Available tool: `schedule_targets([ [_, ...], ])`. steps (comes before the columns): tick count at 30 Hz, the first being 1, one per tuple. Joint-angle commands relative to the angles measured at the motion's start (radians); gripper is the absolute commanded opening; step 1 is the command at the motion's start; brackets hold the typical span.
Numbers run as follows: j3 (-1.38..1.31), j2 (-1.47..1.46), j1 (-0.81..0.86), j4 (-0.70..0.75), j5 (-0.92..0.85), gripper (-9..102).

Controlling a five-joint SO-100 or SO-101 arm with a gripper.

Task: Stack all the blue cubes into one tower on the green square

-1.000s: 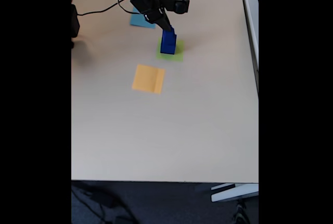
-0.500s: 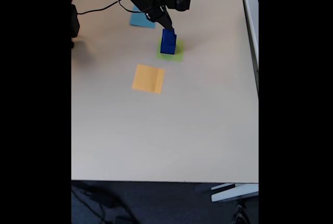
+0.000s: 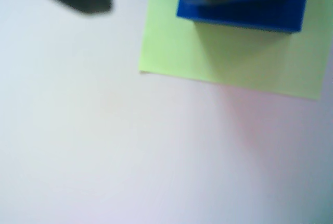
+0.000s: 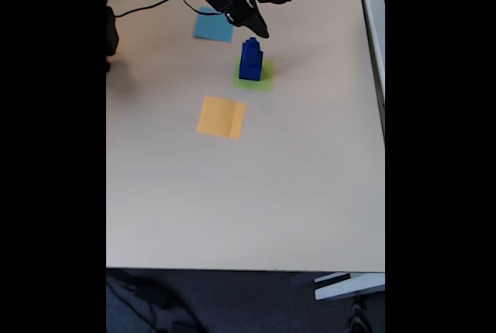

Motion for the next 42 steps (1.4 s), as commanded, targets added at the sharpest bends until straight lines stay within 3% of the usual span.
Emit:
schedule_targets([
  [1,-0.092,0.000,-0.003,-0.008,-0.025,6],
  [22,-0.396,-0.077,-0.061,0.038,-0.166,8],
  [33,-0.422,-0.153,-0.095,0.150,0.172,9],
  [37,-0.423,-0.155,-0.115,0.156,0.218,13],
  [42,-0.437,-0.161,-0.121,0.160,0.189,36],
])
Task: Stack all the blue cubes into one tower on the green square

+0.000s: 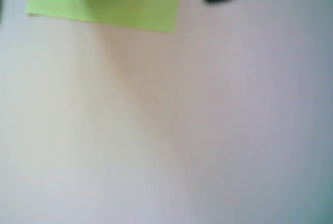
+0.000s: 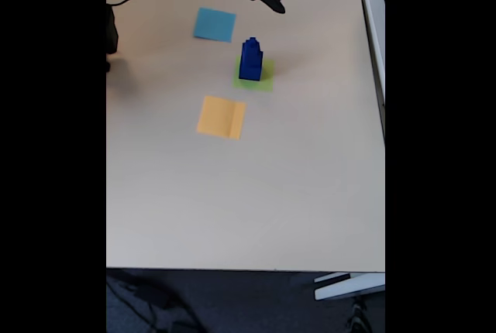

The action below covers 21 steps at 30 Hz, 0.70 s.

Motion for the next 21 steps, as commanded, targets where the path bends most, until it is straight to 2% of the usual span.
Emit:
schedule_targets([
  [1,-0.097,0.005,0.003,0.000,-0.035,39],
  [7,-0.132,-0.023,-0.009,0.005,-0.084,37],
  [14,-0.038,-0.021,-0.043,0.049,-0.008,38],
  [21,0.067,0.061,-0.012,0.072,-0.043,39],
])
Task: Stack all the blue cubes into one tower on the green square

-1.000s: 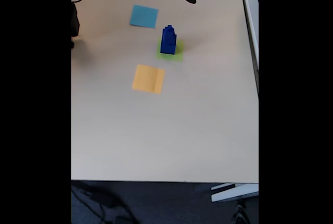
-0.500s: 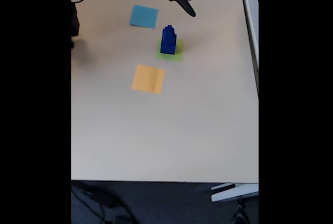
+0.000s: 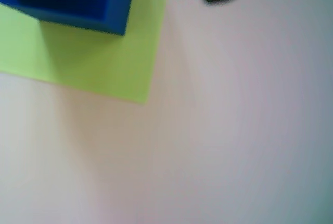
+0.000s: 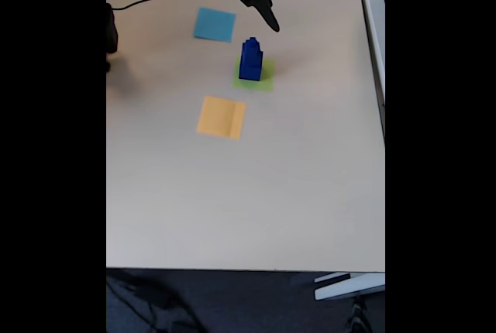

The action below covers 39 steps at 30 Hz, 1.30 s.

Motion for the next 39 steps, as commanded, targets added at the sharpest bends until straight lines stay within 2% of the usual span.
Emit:
schedule_targets([
  [1,0.008,0.101,0.026,0.003,-0.031,39],
  [10,0.023,0.121,0.064,0.026,-0.054,39],
  [21,-0.040,0.127,0.066,0.176,0.002,40],
  [39,-0.110,0.086,0.146,0.221,-0.057,39],
])
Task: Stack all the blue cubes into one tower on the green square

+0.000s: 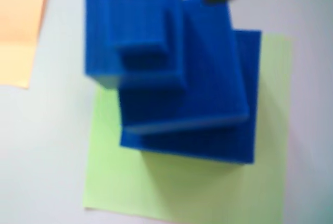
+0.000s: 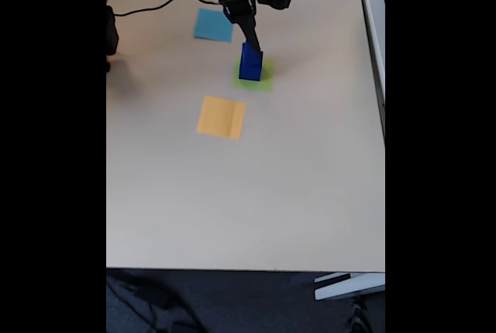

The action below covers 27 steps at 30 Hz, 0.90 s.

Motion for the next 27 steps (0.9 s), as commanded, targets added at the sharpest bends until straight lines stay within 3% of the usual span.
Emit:
schedule_targets([
  [1,-0.074,0.046,-0.002,0.008,-0.005,39],
  [11,-0.044,0.029,-0.028,0.020,0.040,31],
  [27,0.020,0.029,-0.025,0.012,0.054,31],
])
